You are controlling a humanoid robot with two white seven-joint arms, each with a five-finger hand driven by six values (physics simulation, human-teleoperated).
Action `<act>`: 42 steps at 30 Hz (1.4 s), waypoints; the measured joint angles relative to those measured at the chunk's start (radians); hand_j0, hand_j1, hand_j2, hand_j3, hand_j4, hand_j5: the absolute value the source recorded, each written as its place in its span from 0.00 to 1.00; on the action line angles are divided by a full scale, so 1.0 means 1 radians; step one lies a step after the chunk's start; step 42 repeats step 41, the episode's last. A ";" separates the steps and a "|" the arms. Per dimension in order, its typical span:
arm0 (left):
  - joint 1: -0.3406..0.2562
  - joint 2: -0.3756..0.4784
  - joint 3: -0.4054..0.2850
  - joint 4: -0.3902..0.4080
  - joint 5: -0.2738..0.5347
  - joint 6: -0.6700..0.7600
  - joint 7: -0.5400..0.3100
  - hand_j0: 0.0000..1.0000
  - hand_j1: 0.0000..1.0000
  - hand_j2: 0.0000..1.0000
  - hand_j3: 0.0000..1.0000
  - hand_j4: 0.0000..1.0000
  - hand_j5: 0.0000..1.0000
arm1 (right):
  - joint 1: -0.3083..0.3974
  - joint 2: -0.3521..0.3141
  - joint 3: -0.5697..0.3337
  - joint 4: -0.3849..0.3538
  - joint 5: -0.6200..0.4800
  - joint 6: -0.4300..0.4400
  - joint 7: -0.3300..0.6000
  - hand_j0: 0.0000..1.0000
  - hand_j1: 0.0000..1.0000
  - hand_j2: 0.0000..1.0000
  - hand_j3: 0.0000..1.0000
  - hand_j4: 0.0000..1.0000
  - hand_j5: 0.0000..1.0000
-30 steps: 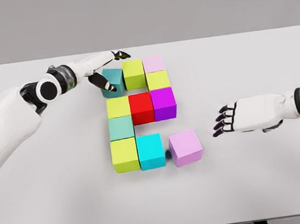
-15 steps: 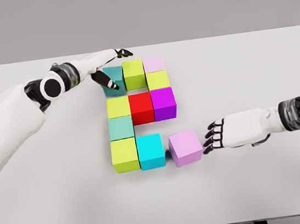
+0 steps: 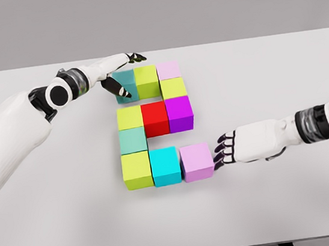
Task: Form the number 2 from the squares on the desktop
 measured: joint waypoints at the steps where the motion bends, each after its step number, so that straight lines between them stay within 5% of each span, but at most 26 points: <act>1: -0.002 0.002 0.000 -0.002 0.001 -0.002 0.000 1.00 1.00 1.00 1.00 1.00 1.00 | 0.000 0.001 0.000 0.000 0.000 0.000 0.000 1.00 1.00 1.00 1.00 1.00 1.00; 22: -0.009 0.014 0.002 -0.012 0.002 -0.014 -0.001 1.00 1.00 1.00 1.00 1.00 1.00 | -0.035 0.003 -0.001 0.002 -0.001 0.000 0.000 1.00 1.00 1.00 1.00 1.00 1.00; 28: -0.003 0.266 0.003 -0.178 0.007 -0.191 -0.003 1.00 1.00 1.00 1.00 1.00 1.00 | -0.045 -0.040 -0.083 0.126 -0.047 0.000 0.000 1.00 1.00 1.00 1.00 1.00 1.00; 31: 0.051 0.389 -0.001 -0.207 0.005 -0.246 -0.007 1.00 1.00 1.00 1.00 1.00 1.00 | -0.044 -0.046 -0.102 0.159 -0.069 0.000 0.000 1.00 1.00 1.00 1.00 1.00 1.00; 42: 0.069 0.452 -0.003 -0.218 -0.006 -0.342 -0.008 1.00 1.00 1.00 1.00 1.00 1.00 | -0.044 -0.051 -0.115 0.177 -0.084 0.000 0.000 1.00 1.00 1.00 1.00 1.00 1.00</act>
